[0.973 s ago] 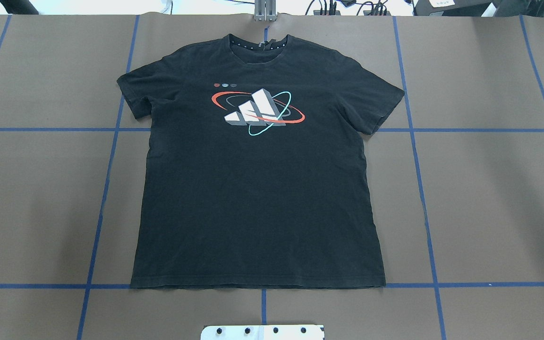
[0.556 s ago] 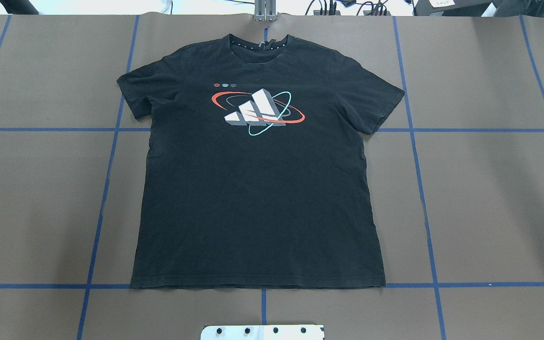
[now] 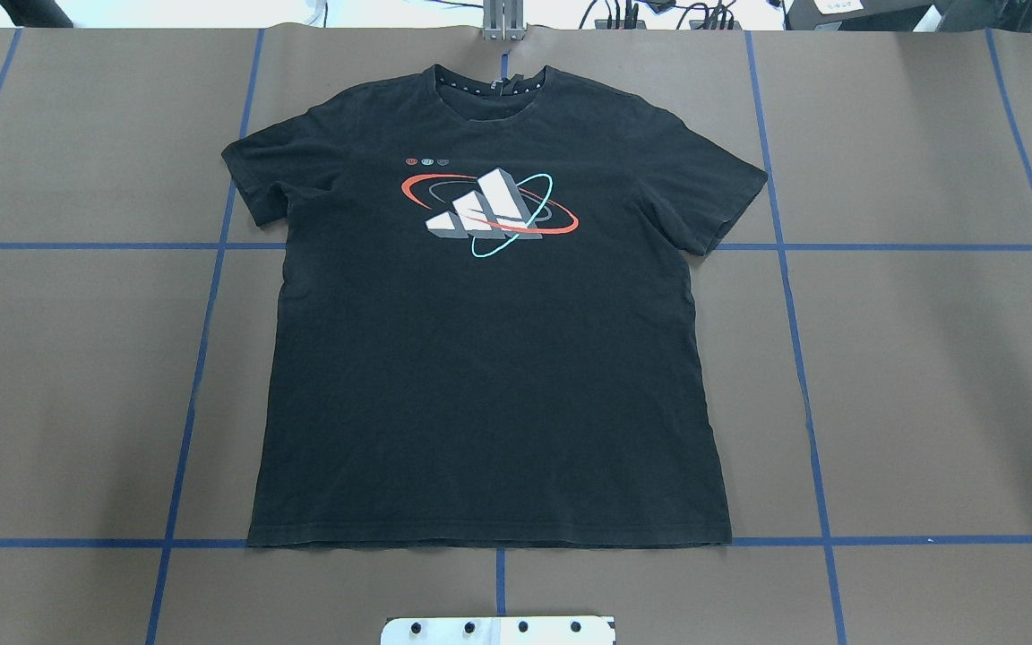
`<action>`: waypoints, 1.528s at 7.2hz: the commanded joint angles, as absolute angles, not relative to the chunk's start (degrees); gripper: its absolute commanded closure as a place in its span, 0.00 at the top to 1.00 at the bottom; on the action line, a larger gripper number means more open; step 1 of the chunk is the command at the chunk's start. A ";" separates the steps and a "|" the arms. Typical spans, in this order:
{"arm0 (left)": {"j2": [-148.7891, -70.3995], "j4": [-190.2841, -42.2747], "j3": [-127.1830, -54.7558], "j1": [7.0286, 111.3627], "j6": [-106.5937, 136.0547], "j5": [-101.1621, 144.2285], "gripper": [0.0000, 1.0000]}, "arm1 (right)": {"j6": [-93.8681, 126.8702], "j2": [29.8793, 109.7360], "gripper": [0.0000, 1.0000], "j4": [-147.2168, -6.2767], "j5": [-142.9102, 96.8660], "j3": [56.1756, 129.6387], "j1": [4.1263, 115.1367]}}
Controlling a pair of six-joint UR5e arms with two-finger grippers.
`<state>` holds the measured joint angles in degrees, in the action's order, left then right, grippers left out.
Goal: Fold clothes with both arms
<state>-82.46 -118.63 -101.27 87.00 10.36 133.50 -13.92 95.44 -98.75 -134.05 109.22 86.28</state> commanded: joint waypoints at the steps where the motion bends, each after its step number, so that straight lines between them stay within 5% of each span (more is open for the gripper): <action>1: -81.39 -118.65 -101.51 86.92 10.37 133.51 1.00 | -13.62 96.60 1.00 -98.61 -135.08 107.59 85.09; 3: -81.04 -118.74 -101.60 86.84 10.28 133.51 1.00 | -12.30 96.86 1.00 -98.62 -144.46 106.53 84.73; 6: -79.29 -119.97 -103.09 86.84 9.93 133.42 1.00 | 1.78 79.26 1.00 -95.54 -141.62 94.79 75.36; 9: -79.37 -123.29 -101.61 85.70 9.84 133.50 1.00 | 35.99 64.35 1.00 -66.77 -131.78 73.01 65.17; 11: -79.71 -125.06 -100.20 84.64 9.93 133.42 1.00 | 54.60 62.33 0.98 -54.60 -122.28 69.88 57.95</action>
<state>-79.49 -123.88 -101.05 85.38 10.01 133.48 42.93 64.53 -61.88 -127.27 72.56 62.33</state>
